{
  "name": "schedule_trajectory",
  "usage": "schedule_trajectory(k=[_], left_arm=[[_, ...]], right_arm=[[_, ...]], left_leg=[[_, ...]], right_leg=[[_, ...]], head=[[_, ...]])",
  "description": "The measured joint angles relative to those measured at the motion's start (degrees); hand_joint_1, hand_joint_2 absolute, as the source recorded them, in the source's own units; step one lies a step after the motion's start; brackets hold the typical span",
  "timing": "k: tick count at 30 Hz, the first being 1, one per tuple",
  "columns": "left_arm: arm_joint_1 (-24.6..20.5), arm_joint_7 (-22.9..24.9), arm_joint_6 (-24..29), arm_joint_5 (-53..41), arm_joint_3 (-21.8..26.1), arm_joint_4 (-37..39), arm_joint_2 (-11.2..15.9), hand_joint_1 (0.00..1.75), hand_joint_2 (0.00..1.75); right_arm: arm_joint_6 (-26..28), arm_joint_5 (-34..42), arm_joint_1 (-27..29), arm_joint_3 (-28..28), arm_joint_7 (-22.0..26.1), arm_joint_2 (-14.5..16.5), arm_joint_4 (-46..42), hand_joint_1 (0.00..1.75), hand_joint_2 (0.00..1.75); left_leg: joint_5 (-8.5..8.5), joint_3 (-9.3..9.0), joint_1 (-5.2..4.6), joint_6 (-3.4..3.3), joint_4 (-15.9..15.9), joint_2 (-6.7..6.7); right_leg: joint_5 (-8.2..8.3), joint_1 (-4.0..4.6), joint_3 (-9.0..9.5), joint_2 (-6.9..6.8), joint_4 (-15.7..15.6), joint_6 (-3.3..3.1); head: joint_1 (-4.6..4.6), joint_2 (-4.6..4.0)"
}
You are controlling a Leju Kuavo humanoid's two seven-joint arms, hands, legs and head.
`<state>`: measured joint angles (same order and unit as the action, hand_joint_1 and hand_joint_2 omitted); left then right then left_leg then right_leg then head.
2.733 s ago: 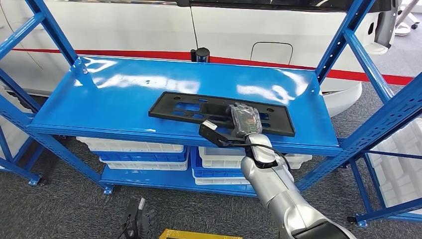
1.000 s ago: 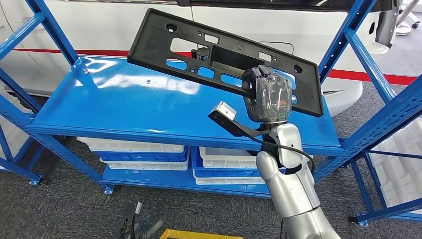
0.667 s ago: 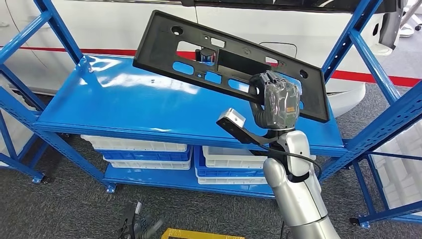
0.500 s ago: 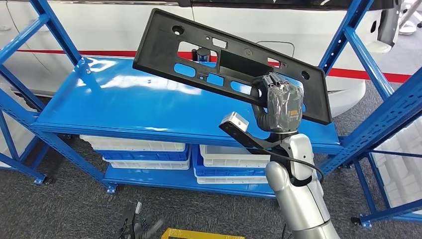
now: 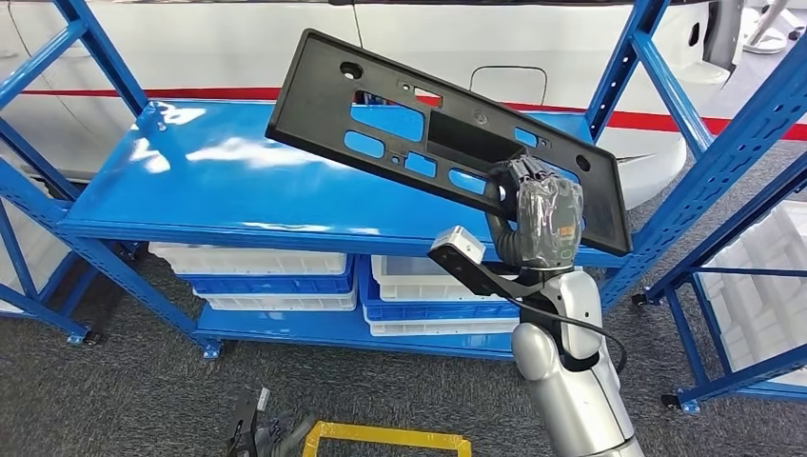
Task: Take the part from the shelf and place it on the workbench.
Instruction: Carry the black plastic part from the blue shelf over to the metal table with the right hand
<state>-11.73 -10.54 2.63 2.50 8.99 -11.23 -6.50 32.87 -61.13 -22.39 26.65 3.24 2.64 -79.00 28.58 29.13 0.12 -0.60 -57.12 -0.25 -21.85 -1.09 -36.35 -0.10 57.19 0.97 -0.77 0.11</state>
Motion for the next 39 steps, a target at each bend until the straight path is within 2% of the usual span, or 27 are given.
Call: schedule_trajectory(k=[2,4,6,8,9,10,11,12,14,15,16,18,19,21,23,24,25,26,27,29,30,31,33,34,36,38,39], left_arm=[[0.0,-0.1,0.0,0.0,0.0,0.0,0.0,0.0,1.75],[-0.1,-0.1,0.0,0.0,0.0,0.0,0.0,0.0,1.75],[-0.1,-0.2,0.0,0.0,0.1,0.0,0.0,0.0,1.75],[-0.1,-0.3,0.0,0.0,0.1,0.0,-0.1,0.0,1.75],[-0.1,-0.3,0.0,0.1,0.1,0.0,-0.1,0.0,1.75],[-0.1,-0.4,0.0,0.1,0.2,0.0,-0.1,0.0,1.75],[0.0,-0.4,0.0,0.1,0.2,0.0,-0.1,0.0,1.75],[0.0,-0.4,0.0,0.1,0.2,0.0,-0.1,0.0,1.75],[0.0,-0.5,0.0,0.2,0.2,0.0,-0.2,0.0,1.75],[0.0,-0.6,0.0,0.3,0.2,0.0,-0.2,0.0,1.75],[0.0,-0.6,0.0,0.3,0.2,0.0,-0.2,0.0,1.75],[0.1,-0.7,0.0,0.3,0.2,0.0,-0.2,0.0,1.75],[0.1,-0.7,0.0,0.3,0.2,0.0,-0.1,0.0,1.75],[0.2,-0.8,0.0,0.3,0.2,0.0,-0.1,0.0,1.75],[0.3,-0.8,0.1,0.4,0.3,0.0,-0.1,0.0,1.75],[0.4,-0.8,0.2,0.4,0.3,0.0,-0.1,0.0,1.75],[0.4,-0.9,0.2,0.5,0.4,0.0,-0.1,0.0,1.75],[0.5,-0.9,0.3,0.6,0.5,0.0,-0.1,0.0,1.75],[0.5,-1.0,0.3,0.7,0.6,0.0,-0.1,0.0,1.75],[0.5,-1.3,0.4,0.9,0.9,-0.1,0.0,0.0,1.75],[0.5,-1.5,0.4,1.0,1.0,-0.1,0.1,0.0,1.75],[0.5,-1.6,0.5,1.1,1.1,-0.1,0.1,0.0,1.75],[0.7,-1.8,0.7,1.3,1.2,-0.1,0.1,0.0,1.75],[0.8,-1.9,0.8,1.4,1.3,-0.1,0.1,0.0,1.75],[0.8,-2.0,0.9,1.5,1.5,-0.1,0.0,0.0,1.75],[0.8,-2.1,1.0,1.5,1.6,-0.1,0.0,0.0,1.75],[0.9,-2.1,1.0,1.5,1.7,-0.1,0.0,0.0,1.75]], right_arm=[[0.0,0.3,0.2,-0.1,0.2,-0.1,-0.2,1.75,1.75],[0.0,0.7,0.6,-0.3,0.5,-0.3,-0.5,1.75,1.75],[0.1,1.1,0.9,-0.6,0.9,-0.6,-0.6,1.75,1.75],[0.1,1.5,1.3,-0.8,1.1,-0.9,-0.6,1.75,1.75],[0.1,1.7,1.5,-0.9,1.2,-1.1,-0.6,1.75,1.75],[0.1,1.8,1.7,-1.0,1.3,-1.2,-0.6,1.75,1.75],[0.1,1.8,1.9,-1.1,1.3,-1.3,-0.6,1.75,1.75],[0.1,1.9,2.0,-1.2,1.4,-1.4,-0.7,1.75,1.75],[0.1,1.9,2.2,-1.3,1.5,-1.4,-1.0,1.75,1.75],[0.2,2.0,2.4,-1.5,1.5,-1.5,-1.2,1.75,1.75],[0.2,2.0,2.6,-1.6,1.5,-1.6,-1.5,1.75,1.75],[0.4,2.0,3.3,-1.9,1.6,-1.8,-2.0,1.75,1.75],[0.5,2.0,3.7,-2.0,1.6,-1.8,-2.4,1.75,1.75],[0.8,2.0,4.5,-2.2,1.7,-2.0,-3.2,1.75,1.75],[1.1,2.0,5.6,-2.6,1.7,-2.1,-4.0,1.75,1.75],[1.2,2.0,6.2,-2.8,1.8,-2.3,-4.4,1.75,1.75],[1.4,1.9,6.9,-3.0,1.9,-2.4,-4.9,1.75,1.75],[1.5,1.9,7.6,-3.2,2.0,-2.6,-5.5,1.75,1.75],[1.6,1.9,8.2,-3.5,2.2,-2.7,-6.2,1.75,1.75],[2.1,1.8,9.3,-4.2,2.4,-3.1,-7.7,1.75,1.75],[2.4,1.9,9.7,-4.5,2.6,-3.3,-8.4,1.75,1.75],[2.8,2.1,10.2,-4.9,2.7,-3.6,-9.1,1.75,1.75],[3.3,2.6,11.0,-5.6,3.2,-4.1,-10.1,1.75,1.75],[3.6,2.8,11.4,-6.0,3.4,-4.5,-10.6,1.75,1.75],[4.2,3.4,12.2,-7.0,3.8,-5.2,-11.3,1.75,1.75],[4.6,3.7,13.0,-7.8,4.0,-5.8,-11.7,1.75,1.75],[4.8,3.9,13.5,-8.2,4.1,-6.0,-11.9,1.75,1.75]], left_leg=[[-0.65,0.46,-0.3,-0.66,0.3,-0.04],[-1.76,1.09,-0.14,-1.62,0.8,0.13],[-3.09,2.18,0.03,-2.38,1.2,0.29],[-4.23,3.72,-0.02,-2.57,1.1,0.31],[-4.78,4.5,-0.04,-2.52,1.0,0.31],[-5.32,5.26,-0.05,-2.43,0.9,0.31],[-5.8,5.92,-0.06,-2.29,0.9,0.3],[-6.23,6.48,-0.06,-2.11,0.7,0.27],[-7.01,7.38,-0.19,-1.54,0.4,0.22],[-7.38,7.61,-0.21,-1.22,0.3,0.2],[-7.78,7.75,-0.19,-0.85,0.3,0.19],[-8.09,8.07,0.02,-0.05,0.3,0.11],[-7.12,8.53,0.14,0.37,-0.3,0.09],[-2.34,10.42,0.4,1.14,-4.9,0.08],[2.76,12.68,0.56,1.76,-12.7,0.1],[3.68,13.06,0.59,1.93,-15.5,0.1],[3.41,12.52,0.61,1.98,-16.6,0.1],[2.24,10.87,0.62,1.9,-15.7,0.11],[0.88,8.13,0.6,1.67,-12.7,0.1],[0.3,1.57,0.4,0.88,-4.2,0.05],[0.67,-0.62,0.2,0.44,-1.1,0.03],[1.11,-1.7,-0.05,0.01,0.7,0.02],[0.33,-1.23,-0.26,-1.0,1.4,0.16],[-0.4,-0.75,-0.21,-1.58,1.7,0.26],[-2.11,0.52,0.03,-2.46,2.1,0.49],[-3.53,2.25,-0.03,-2.7,2.1,0.53],[-4.25,3.19,-0.04,-2.67,2.0,0.55]], right_leg=[[0.71,0.02,-0.17,-0.05,-0.2,0.84],[-0.22,0.05,-1.13,0.0,0.8,1.11],[-4.31,0.05,-3.21,0.08,5.9,0.59],[-8.56,0.04,-5.3,0.08,13.6,0.44],[-9.42,0.02,-5.51,0.07,16.0,0.75],[-9.31,0.0,-4.7,0.07,16.4,1.19],[-8.43,-0.02,-2.67,0.07,14.3,1.63],[-7.43,-0.02,0.27,0.06,10.4,1.89],[-6.79,0.2,5.82,0.08,2.4,1.6],[-6.88,0.33,7.12,0.09,0.2,1.28],[-6.99,0.51,7.37,0.11,-0.5,0.91],[-6.17,0.37,6.59,0.07,-0.6,0.06],[-5.64,0.25,6.23,0.0,-0.7,-0.54],[-4.39,0.03,5.22,-0.13,-0.9,-1.44],[-3.14,0.09,3.66,-0.17,-0.9,-1.73],[-2.5,0.12,2.82,-0.18,-0.8,-1.7],[-1.89,0.15,2.01,-0.17,-0.8,-1.61],[-1.3,0.16,1.24,-0.16,-0.8,-1.48],[-0.74,0.18,0.61,-0.13,-0.7,-1.3],[0.24,0.32,-0.28,-0.11,-0.7,-0.75],[0.75,0.39,-0.48,-0.16,-0.7,-0.39],[1.23,0.4,-0.61,-0.24,-0.8,0.03],[2.06,0.33,-0.84,-0.32,-1.0,0.78],[1.49,0.3,-1.31,-0.26,-0.5,0.9],[-2.43,0.3,-3.05,-0.12,3.4,0.52],[-7.48,0.29,-5.01,-0.07,10.9,0.23],[-8.73,0.26,-5.42,-0.07,14.3,0.51]], head=[[-0.05,0.0],[-0.05,0.0],[0.16,0.0],[0.33,0.0],[0.36,0.0],[0.37,0.0],[0.38,0.0],[0.4,0.0],[0.33,0.0],[0.32,0.0],[0.27,0.0],[0.37,0.0],[0.32,0.0],[0.13,0.0],[-0.09,0.0],[-0.09,0.0],[-0.14,0.0],[-0.14,0.0],[-0.16,0.0],[-0.15,0.0],[-0.09,0.0],[-0.1,0.0],[-0.07,0.0],[-0.08,0.0],[0.16,0.0],[0.38,0.0],[0.44,0.0]])
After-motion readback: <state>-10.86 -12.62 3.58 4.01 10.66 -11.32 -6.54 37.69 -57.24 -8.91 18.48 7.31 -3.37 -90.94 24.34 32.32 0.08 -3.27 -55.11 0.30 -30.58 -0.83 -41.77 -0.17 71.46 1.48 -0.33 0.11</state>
